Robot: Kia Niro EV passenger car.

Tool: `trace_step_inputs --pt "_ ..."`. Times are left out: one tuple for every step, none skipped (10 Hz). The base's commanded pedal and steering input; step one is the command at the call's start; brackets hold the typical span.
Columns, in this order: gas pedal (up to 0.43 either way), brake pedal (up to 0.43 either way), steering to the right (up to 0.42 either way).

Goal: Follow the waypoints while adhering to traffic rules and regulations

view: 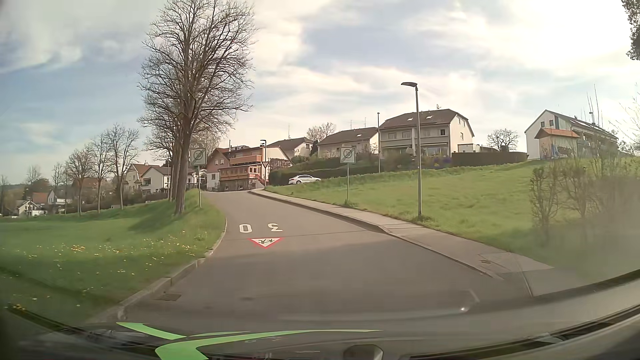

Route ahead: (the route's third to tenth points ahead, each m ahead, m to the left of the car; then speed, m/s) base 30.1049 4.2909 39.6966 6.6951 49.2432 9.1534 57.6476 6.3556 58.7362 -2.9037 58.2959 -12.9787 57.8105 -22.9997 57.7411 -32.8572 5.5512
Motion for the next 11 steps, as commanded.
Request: trace_step_inputs --pt "0.079 0.000 -0.010" --pt "0.079 0.000 -0.014" --pt "0.079 0.000 -0.015" --pt "0.079 0.000 -0.015" --pt "0.079 0.000 -0.015" --pt "0.079 0.000 -0.016" --pt "0.118 0.000 -0.019" --pt "0.220 0.000 -0.026" --pt "0.268 0.000 -0.031" --pt "0.299 0.000 -0.035" --pt "0.299 0.000 -0.039"
